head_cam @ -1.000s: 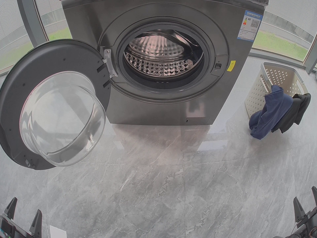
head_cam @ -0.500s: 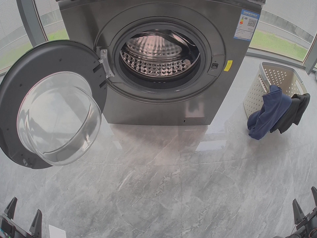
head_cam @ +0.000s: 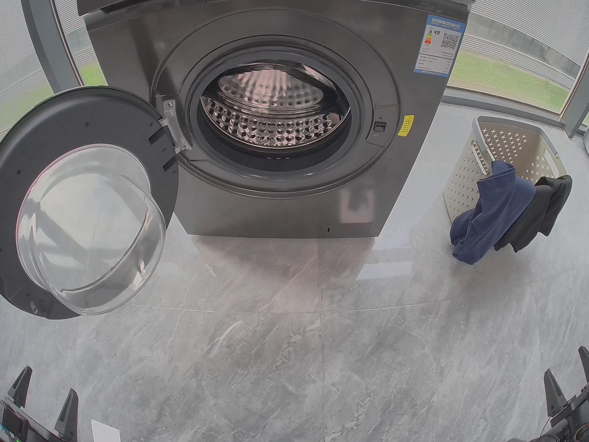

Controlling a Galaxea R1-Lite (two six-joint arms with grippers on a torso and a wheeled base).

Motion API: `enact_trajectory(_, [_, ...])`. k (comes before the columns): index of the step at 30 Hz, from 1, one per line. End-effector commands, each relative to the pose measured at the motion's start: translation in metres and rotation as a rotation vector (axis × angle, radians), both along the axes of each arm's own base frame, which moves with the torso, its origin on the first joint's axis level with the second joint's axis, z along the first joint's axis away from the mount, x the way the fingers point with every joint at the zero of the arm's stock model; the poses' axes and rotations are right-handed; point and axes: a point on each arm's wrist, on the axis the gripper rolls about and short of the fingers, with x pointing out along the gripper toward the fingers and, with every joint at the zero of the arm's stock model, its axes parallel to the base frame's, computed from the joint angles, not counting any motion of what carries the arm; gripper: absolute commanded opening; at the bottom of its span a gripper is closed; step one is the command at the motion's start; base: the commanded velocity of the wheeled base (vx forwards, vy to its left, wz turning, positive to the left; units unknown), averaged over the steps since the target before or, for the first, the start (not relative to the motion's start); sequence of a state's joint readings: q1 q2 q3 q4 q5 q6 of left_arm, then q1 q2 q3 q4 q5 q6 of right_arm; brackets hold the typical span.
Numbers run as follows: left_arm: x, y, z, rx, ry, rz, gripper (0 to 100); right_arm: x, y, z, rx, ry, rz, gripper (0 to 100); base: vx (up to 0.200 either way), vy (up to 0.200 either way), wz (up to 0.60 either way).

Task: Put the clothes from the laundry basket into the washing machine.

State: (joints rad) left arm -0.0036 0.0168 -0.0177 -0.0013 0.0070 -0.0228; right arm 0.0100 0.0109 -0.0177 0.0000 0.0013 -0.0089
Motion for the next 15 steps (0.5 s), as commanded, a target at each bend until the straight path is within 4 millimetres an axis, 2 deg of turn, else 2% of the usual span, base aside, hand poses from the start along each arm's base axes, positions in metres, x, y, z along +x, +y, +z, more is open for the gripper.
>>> enact_trajectory(1, [0.0001, 0.0000, -0.0052, 0.000, 0.002, 0.001, 100, 0.0004, 0.0000, -0.0047, 0.000, 0.005, 0.001, 100, 0.200, 0.000, 0.00])
enact_trajectory(10, [0.0001, 0.0000, -0.0052, 0.000, 0.002, 0.001, 100, 0.0004, 0.0000, -0.0046, 0.000, 0.004, 0.001, 100, 0.200, 0.000, 0.00])
enact_trajectory(15, [0.0001, 0.0000, -0.0051, 0.001, 0.001, 0.001, 100, 0.0004, 0.0000, -0.0047, 0.000, 0.005, 0.001, 100, 0.000, 0.000, 0.00])
